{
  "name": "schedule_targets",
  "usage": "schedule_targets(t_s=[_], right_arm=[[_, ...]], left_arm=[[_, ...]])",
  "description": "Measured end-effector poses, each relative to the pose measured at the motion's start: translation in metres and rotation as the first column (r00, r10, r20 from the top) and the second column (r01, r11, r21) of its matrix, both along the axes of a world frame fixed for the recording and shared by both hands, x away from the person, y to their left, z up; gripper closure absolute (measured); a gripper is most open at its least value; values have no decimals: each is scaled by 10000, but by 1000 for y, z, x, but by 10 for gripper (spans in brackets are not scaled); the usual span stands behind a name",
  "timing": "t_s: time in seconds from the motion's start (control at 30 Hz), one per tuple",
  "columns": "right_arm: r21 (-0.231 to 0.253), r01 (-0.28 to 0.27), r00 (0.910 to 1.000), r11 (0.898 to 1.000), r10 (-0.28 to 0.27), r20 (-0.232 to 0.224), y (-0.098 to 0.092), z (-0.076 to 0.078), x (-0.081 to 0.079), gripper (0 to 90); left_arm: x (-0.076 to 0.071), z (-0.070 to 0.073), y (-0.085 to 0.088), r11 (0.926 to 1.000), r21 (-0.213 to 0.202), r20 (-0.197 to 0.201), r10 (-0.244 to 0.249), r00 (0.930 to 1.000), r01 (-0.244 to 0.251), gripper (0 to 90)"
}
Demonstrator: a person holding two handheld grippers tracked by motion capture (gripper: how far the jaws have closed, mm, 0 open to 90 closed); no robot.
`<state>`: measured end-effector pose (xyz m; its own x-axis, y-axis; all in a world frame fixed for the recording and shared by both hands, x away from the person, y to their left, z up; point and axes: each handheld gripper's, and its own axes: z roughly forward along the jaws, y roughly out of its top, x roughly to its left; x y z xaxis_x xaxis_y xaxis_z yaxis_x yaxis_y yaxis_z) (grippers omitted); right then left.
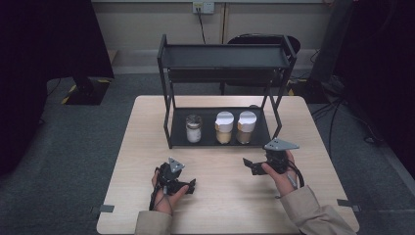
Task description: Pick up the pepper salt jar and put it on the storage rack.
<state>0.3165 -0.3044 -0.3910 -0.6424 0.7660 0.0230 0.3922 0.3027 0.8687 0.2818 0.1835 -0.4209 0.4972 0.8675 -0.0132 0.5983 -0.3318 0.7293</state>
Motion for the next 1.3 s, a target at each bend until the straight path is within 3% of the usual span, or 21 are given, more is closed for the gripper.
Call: schedule_targets(t_s=[0.53,1.3], right_arm=[[99,-39,9999,9999,40,-145,-13,-6,-9,2],[-162,-10,10000,9999,9,-63,-25,-11,-20,2]], left_arm=[[0,0,0,10000,-2,1,2,10000,-2,1],[0,0,0,10000,-3,2,3,10000,-3,1]])
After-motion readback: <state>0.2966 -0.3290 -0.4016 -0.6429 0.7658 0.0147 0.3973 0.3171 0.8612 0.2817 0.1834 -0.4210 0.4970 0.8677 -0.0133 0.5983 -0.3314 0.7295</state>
